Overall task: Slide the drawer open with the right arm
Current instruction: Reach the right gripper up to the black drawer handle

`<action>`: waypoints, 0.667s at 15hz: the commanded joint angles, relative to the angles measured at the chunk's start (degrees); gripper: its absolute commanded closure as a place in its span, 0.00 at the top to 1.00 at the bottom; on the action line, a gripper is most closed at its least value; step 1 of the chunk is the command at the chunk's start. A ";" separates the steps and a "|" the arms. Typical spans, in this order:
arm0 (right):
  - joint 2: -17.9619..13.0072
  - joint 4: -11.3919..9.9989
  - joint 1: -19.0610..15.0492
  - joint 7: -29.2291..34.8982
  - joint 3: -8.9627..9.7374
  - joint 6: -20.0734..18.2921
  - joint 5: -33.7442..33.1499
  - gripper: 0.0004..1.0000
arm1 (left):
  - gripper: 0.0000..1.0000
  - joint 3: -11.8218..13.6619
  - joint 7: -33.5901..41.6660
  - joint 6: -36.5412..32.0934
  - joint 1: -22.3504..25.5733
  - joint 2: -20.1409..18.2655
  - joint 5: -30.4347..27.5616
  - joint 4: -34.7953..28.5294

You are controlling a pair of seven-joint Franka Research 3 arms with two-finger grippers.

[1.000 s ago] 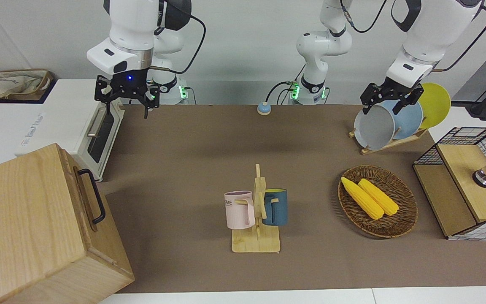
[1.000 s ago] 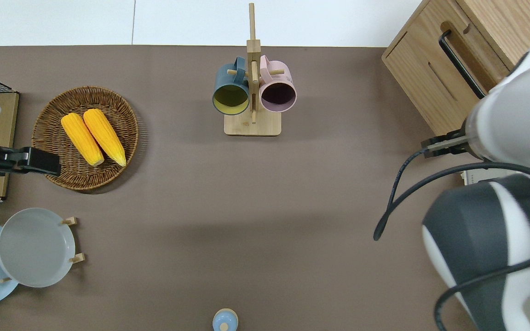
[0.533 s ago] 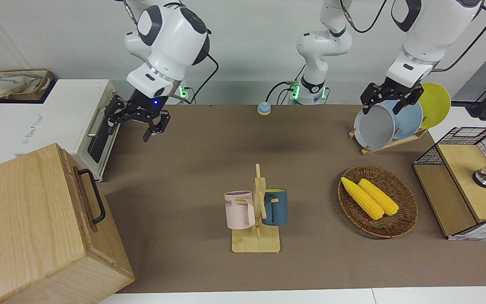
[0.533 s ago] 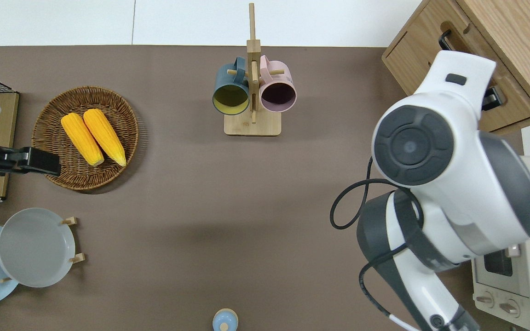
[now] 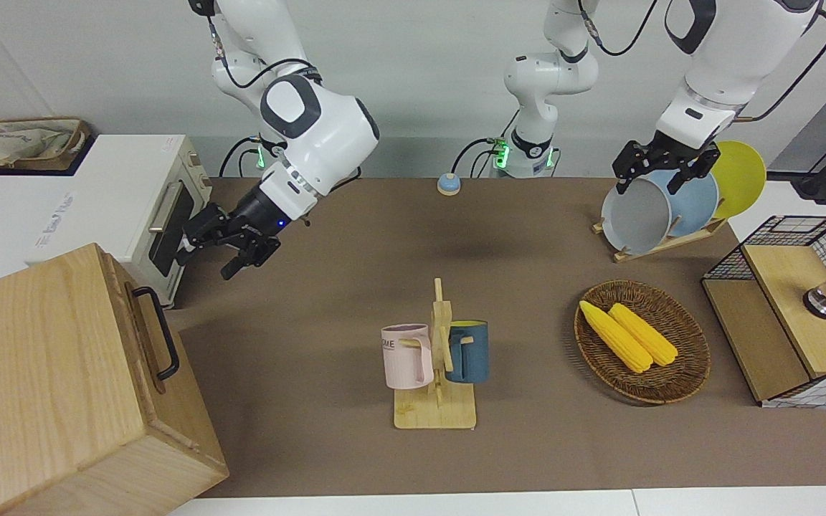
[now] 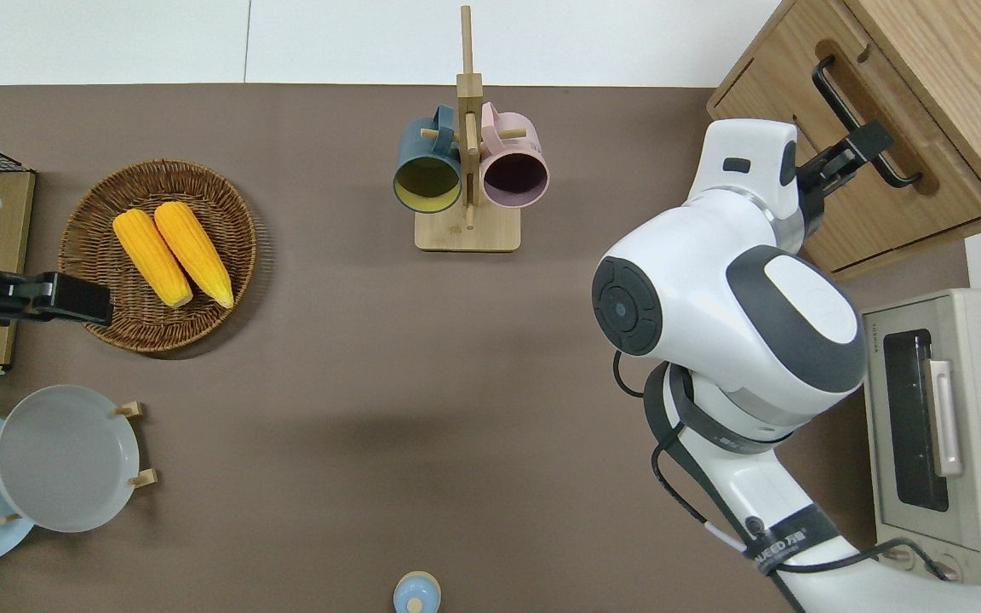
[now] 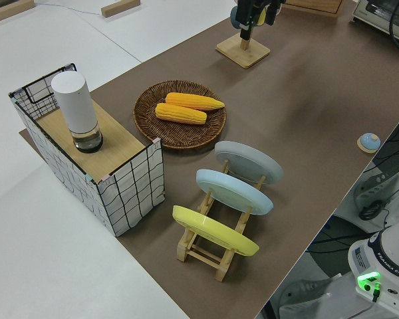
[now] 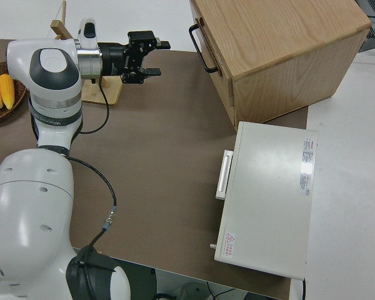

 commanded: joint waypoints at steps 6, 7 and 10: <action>4.65 -6.25 -0.24 16.27 -2.83 1.06 -18.32 0.93 | 0.99 -0.37 0.55 -1.13 0.22 0.65 0.98 1.49; 4.74 -6.25 -0.24 17.85 -3.53 1.23 -19.11 0.94 | 0.99 -0.37 0.55 -1.13 0.22 0.65 0.98 1.40; 5.01 -6.16 -0.33 19.54 -4.33 2.19 -20.17 0.96 | 0.99 -0.37 0.55 -1.13 0.22 0.65 0.98 1.49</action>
